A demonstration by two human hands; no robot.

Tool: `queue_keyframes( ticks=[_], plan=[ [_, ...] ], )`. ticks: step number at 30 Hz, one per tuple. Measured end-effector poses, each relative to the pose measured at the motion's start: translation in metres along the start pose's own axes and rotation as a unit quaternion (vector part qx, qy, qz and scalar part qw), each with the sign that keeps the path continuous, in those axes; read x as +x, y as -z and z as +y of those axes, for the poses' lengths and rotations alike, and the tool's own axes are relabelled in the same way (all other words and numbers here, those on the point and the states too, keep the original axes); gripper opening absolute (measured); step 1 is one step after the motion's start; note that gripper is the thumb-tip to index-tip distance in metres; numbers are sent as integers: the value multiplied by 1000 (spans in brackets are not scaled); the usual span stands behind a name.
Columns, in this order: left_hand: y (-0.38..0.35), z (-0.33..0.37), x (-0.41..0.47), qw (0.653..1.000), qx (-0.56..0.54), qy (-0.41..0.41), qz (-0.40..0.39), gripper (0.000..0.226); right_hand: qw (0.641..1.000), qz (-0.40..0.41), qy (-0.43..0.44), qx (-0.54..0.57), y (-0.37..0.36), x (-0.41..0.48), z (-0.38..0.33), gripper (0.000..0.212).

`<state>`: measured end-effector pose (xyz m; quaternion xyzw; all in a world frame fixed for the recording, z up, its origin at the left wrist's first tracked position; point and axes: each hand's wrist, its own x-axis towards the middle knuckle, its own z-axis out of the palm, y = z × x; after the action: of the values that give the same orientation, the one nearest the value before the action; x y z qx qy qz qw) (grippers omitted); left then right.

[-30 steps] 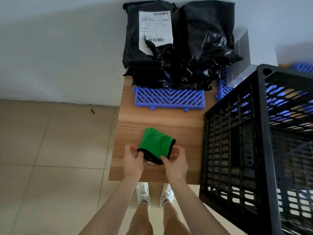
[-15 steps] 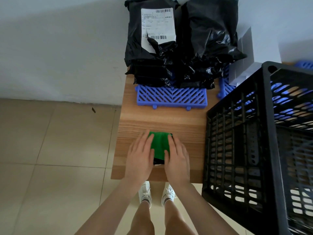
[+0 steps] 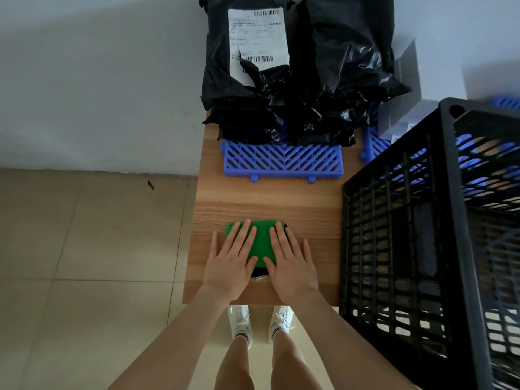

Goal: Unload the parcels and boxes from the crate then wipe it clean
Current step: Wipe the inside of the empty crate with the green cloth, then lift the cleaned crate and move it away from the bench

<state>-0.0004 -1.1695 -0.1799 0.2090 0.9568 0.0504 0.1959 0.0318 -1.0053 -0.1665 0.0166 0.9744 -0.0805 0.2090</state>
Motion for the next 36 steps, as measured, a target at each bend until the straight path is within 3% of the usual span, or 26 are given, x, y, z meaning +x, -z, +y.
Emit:
queue_keyframes(
  ticks=[3, 6, 15, 22, 29, 36],
  plan=[
    [14, -3, 3, 999, -28, -26, -19, 65, 1000, -1, 2, -4, 17, -2, -5, 61],
    [40, -9, 3, 996, -60, -57, 45, 58, 998, 60, -10, 25, 50, -3, -14, 56],
    [149, -3, 0, 973, -98, -4, 210, 42, 971, 213, 18, 108, 178, 3, -44, 50],
    [210, 50, -20, 939, -106, 73, 318, 31, 946, 264, 107, 156, 251, -45, -29, 49],
    [251, 153, -24, 906, -130, 28, 402, 30, 931, 319, 133, 113, 305, -104, 105, 48],
    [279, 269, 16, 906, -130, -61, 399, 32, 945, 310, 84, 61, 343, -132, 249, 46]
  ],
)
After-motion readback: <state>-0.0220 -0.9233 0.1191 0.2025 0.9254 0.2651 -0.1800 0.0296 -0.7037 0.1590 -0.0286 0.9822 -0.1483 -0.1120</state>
